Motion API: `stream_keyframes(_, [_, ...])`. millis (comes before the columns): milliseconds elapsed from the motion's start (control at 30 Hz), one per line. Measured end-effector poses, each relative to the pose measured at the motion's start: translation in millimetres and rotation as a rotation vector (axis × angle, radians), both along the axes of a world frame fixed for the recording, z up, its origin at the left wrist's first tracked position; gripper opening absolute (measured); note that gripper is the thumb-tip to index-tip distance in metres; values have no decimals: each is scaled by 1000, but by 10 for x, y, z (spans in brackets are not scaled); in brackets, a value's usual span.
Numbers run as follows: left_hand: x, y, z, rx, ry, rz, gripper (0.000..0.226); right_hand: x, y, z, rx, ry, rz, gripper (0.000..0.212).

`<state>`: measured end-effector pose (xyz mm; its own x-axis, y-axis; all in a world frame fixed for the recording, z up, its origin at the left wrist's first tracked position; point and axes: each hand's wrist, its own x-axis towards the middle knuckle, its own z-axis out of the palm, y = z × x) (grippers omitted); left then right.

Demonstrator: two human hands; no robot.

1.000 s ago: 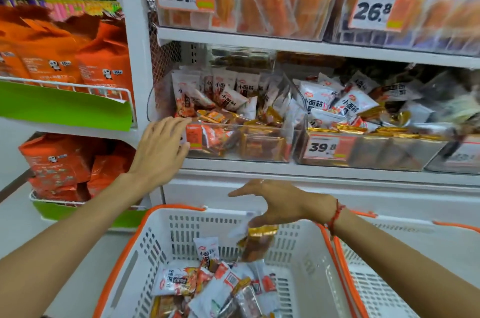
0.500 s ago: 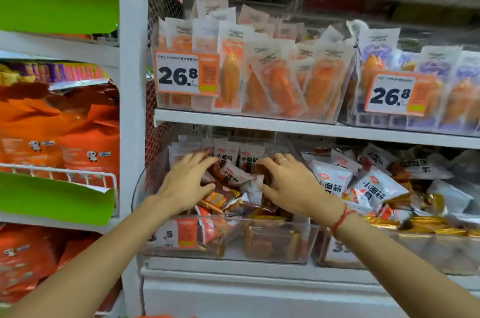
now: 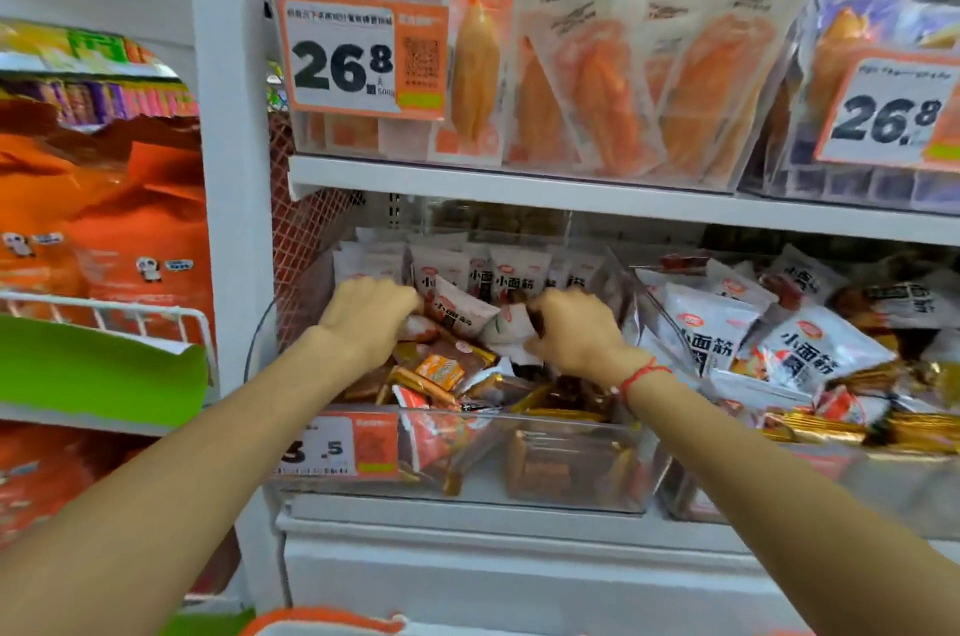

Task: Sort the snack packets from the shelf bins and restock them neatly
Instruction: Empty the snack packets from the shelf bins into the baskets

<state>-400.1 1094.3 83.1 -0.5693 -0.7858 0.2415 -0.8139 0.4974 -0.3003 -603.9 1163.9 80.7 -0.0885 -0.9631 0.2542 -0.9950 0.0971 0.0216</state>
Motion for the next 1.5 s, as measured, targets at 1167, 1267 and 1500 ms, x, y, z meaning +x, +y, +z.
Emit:
stream_keyframes(1167, [747, 2022, -438, 268, 348, -170, 38, 479, 2011, -593, 451, -180, 415, 51])
stream_keyframes(1267, [869, 1806, -322, -14, 668, -222, 28, 529, 1864, -383, 269, -181, 452, 44])
stream_keyframes(1500, [1097, 969, -359, -315, 605, -122, 63, 650, 784, 228, -124, -121, 375, 46])
